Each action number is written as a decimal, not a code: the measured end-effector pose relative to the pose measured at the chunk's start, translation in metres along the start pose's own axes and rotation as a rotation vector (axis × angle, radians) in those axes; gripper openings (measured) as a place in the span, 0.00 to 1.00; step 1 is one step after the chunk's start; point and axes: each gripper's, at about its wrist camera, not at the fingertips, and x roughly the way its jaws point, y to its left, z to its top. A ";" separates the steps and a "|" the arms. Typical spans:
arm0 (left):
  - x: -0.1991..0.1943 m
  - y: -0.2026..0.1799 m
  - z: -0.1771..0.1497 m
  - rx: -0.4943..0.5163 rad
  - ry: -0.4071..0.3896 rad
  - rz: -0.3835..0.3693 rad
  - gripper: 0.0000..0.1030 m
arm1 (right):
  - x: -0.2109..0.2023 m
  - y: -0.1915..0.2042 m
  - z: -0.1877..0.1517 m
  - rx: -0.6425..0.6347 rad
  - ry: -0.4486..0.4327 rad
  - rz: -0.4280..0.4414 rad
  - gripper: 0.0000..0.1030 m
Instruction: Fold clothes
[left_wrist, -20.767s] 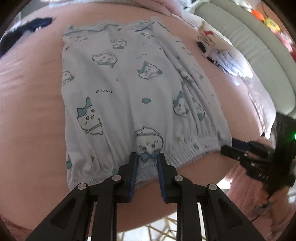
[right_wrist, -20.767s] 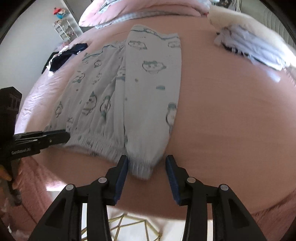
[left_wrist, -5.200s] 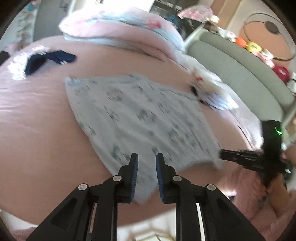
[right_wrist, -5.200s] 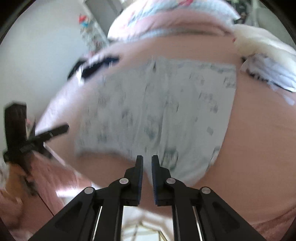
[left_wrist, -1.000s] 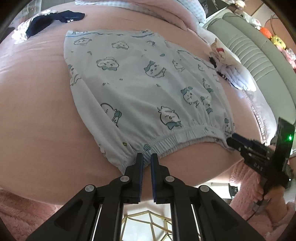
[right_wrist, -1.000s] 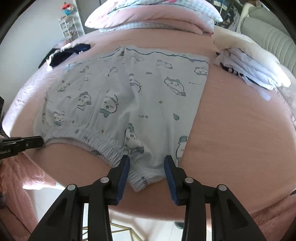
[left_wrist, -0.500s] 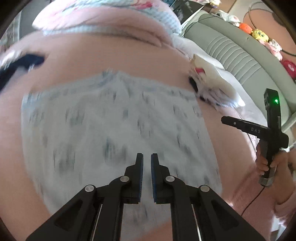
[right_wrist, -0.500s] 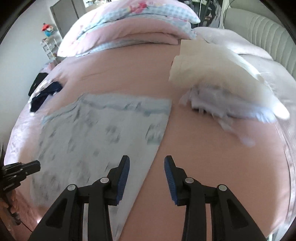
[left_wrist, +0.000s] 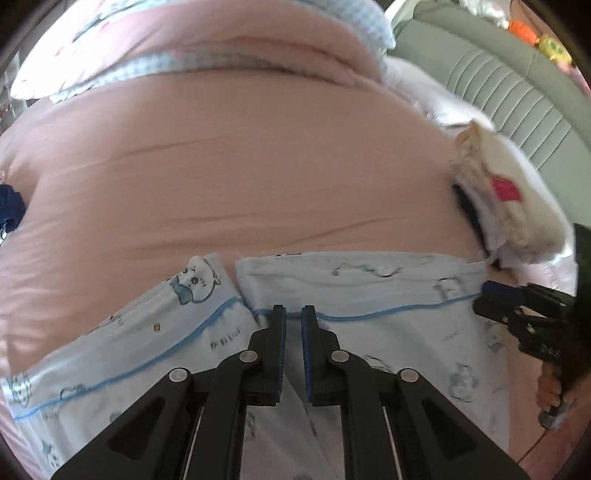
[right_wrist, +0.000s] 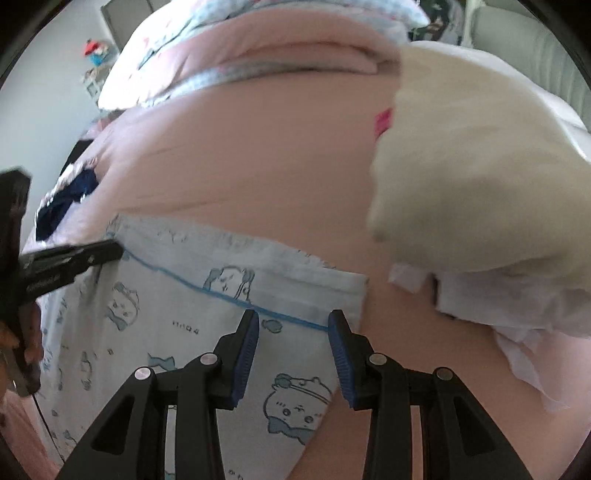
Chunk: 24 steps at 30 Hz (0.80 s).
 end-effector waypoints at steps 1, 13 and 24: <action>0.002 -0.002 0.000 0.005 -0.005 0.015 0.07 | 0.001 0.001 -0.001 -0.010 -0.010 -0.012 0.38; 0.000 0.000 0.006 -0.032 -0.103 0.121 0.45 | -0.012 -0.021 -0.004 0.082 -0.039 -0.033 0.05; 0.013 -0.015 0.017 0.100 -0.119 0.085 0.06 | -0.007 0.000 -0.017 -0.007 -0.092 -0.020 0.05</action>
